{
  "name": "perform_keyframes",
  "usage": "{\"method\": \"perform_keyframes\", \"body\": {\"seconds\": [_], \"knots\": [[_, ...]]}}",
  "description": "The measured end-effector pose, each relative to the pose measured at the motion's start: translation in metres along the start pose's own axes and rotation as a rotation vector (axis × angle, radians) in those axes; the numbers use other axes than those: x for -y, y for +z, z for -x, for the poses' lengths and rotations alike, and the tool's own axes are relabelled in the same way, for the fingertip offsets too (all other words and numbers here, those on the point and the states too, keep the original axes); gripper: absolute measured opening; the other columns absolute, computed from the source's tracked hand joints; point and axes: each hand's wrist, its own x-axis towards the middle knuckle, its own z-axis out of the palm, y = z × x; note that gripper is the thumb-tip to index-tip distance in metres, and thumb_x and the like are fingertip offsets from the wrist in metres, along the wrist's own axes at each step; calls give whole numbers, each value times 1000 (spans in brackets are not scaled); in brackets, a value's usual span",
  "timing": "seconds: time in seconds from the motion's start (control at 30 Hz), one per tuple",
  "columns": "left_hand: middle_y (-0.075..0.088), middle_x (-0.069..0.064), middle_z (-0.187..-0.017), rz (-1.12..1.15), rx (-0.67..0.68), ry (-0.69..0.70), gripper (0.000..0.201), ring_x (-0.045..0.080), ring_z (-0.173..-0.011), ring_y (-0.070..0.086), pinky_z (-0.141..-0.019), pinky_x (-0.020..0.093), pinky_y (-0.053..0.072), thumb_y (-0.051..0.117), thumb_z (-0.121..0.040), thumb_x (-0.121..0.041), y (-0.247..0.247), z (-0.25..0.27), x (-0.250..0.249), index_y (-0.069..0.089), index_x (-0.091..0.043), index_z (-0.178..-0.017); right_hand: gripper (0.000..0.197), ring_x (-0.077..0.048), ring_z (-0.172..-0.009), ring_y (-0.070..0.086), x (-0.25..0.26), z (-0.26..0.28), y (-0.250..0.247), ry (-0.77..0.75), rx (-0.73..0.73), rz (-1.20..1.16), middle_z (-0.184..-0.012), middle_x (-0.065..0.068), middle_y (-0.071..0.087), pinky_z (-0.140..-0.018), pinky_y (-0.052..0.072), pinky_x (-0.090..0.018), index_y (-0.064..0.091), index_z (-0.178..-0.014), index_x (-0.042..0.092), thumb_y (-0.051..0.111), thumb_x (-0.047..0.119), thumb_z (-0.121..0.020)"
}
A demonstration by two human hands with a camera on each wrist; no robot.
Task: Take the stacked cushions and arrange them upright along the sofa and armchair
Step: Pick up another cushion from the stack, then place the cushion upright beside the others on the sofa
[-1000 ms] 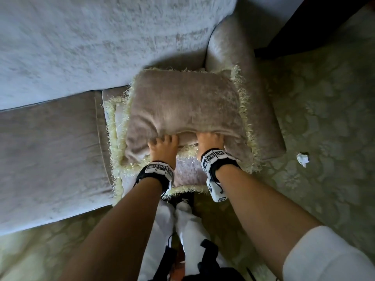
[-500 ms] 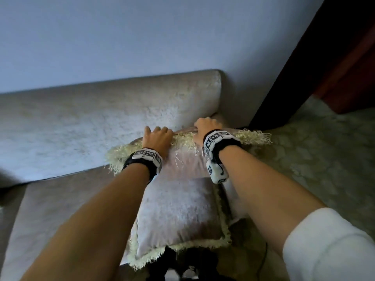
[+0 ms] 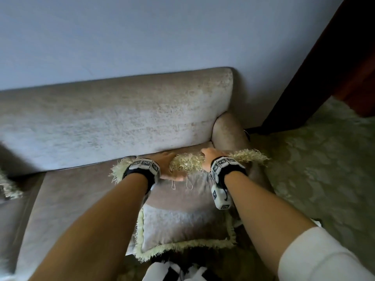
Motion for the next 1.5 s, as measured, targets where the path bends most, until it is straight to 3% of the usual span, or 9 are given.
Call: {"method": "perform_keyframes", "body": {"seconds": [0.07, 0.13, 0.27, 0.4, 0.53, 0.63, 0.93, 1.13, 1.5], "knots": [[50, -4, -140, -21, -57, -21, 99, 26, -124, 52, -101, 48, 41, 57, -54, -88, -6, -1, -5, 38, -32, -134, 45, -29, -121, 52, -4, 1, -3, -28, -94, 4, -135, -6, 54, -99, 43, -38, 51, -136, 17, 57, 19, -91], [61, -2, -124, -104, -99, -55, 58, 25, -115, 57, -97, 45, 38, 58, -72, -74, -12, -1, -14, 53, -29, -108, 47, -31, -116, 56, -7, 6, -5, -51, -194, -25, -129, -7, 59, -97, 48, -40, 55, -134, 20, 56, 7, -89], [64, 1, -116, -168, -115, -91, 23, 25, -112, 57, -101, 46, 31, 44, -96, -47, -11, 5, -31, 51, -29, -85, 24, -34, -98, 65, -13, 25, -8, 55, -263, -26, -108, -12, 68, -82, 54, -38, 70, -105, 15, 52, 9, -91], [64, 0, -117, -137, -98, -26, 21, 24, -111, 58, -98, 41, 37, 43, -97, -47, -17, 14, -32, 53, -33, -87, 22, -32, -83, 62, -12, 40, -20, 154, -210, 7, -95, -11, 66, -74, 50, -35, 70, -91, 9, 48, 5, -89], [65, 2, -110, -123, -107, -14, 39, 25, -103, 62, -90, 37, 47, 40, -96, -53, -22, 28, -22, 63, -24, -110, 24, -31, -84, 65, 8, 50, -33, 166, -225, 74, -96, -11, 69, -71, 52, -34, 72, -89, 10, 48, 5, -88], [65, 8, -108, -190, -166, -16, 34, 28, -98, 63, -82, 36, 49, 44, -98, -42, -26, 46, 5, 64, -17, -108, 24, -33, -87, 66, 44, 57, -45, 142, -270, 89, -96, -12, 69, -71, 53, -34, 72, -91, 9, 48, 6, -91], [67, 5, -97, -170, -322, -180, 21, 26, -90, 64, -80, 37, 54, 56, -91, -33, -12, 145, 176, 69, -18, -99, 20, -28, -77, 66, 239, 74, -31, -109, -446, 103, -78, -8, 70, -64, 50, -29, 73, -83, 13, 55, 9, -90], [62, 8, -114, -244, -318, -265, 34, 28, -106, 61, -85, 37, 48, 61, -90, -38, 16, 202, 273, 63, -13, -112, 24, -28, -74, 67, 344, 64, 33, -161, -264, 102, -72, -7, 65, -72, 57, -33, 66, -74, 10, 52, 8, -93], [69, 9, -101, -130, -477, -509, 32, 30, -93, 66, -72, 34, 47, 54, -93, -39, 34, 284, 402, 67, -10, -98, 20, -29, -76, 68, 489, 36, 60, -322, -236, 83, -84, -9, 73, -70, 58, -33, 75, -87, 13, 55, 9, -88]]}}
